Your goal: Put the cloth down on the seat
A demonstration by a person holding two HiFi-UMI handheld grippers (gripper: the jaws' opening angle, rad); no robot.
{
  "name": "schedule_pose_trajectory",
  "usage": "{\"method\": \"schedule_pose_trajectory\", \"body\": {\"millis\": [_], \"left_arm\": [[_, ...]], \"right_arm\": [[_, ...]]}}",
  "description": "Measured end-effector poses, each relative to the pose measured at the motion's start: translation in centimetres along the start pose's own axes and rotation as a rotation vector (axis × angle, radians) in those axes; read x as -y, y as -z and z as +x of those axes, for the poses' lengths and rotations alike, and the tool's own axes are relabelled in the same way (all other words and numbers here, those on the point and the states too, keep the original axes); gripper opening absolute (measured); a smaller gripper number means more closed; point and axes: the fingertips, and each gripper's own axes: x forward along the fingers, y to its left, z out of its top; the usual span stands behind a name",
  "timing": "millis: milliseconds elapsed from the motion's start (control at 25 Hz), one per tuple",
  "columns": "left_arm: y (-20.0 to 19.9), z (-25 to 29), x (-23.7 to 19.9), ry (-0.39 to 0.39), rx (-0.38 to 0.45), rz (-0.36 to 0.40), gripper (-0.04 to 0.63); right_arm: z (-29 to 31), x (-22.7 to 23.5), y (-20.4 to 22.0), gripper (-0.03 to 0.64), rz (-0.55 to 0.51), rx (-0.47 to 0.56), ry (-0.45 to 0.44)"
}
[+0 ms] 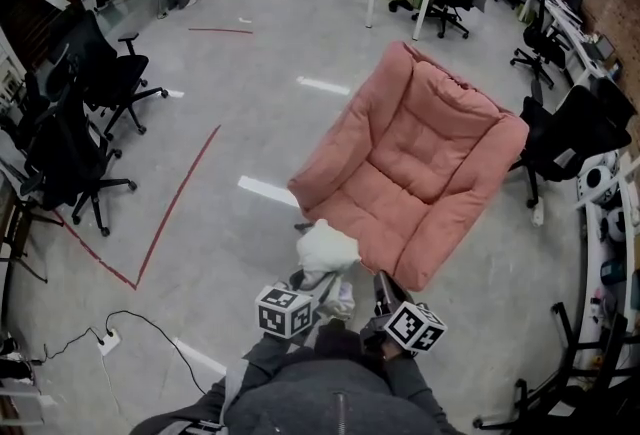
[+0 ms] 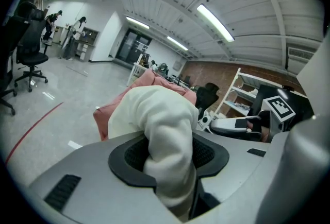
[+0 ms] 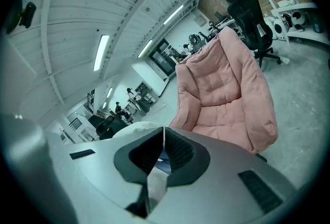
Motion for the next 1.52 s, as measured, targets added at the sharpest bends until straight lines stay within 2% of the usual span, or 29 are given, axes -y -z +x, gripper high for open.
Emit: {"method": "schedule_pose_trajectory", "body": {"millis": [440, 1000, 1240, 1520], "left_arm": [[-3.2, 5.7, -1.0, -0.023, 0.041, -0.003, 0.172], [-2.9, 5.8, -2.7, -0.075, 0.018, -0.024, 0.172], [-4.4, 7.9, -3.2, -0.049, -0.005, -0.002, 0.172], [-8.8, 13.6, -3.9, 0.012, -0.020, 0.034, 0.172]], "right_arm": [[4.2, 3.2, -5.6, 0.012, -0.026, 0.011, -0.003], [6.4, 2.8, -3.6, 0.012, -0.002, -0.075, -0.032], [7.3, 3.7, -4.5, 0.012, 0.018, -0.062, -0.007], [10.7, 5.6, -8.9, 0.012, 0.032, -0.013, 0.036]]}}
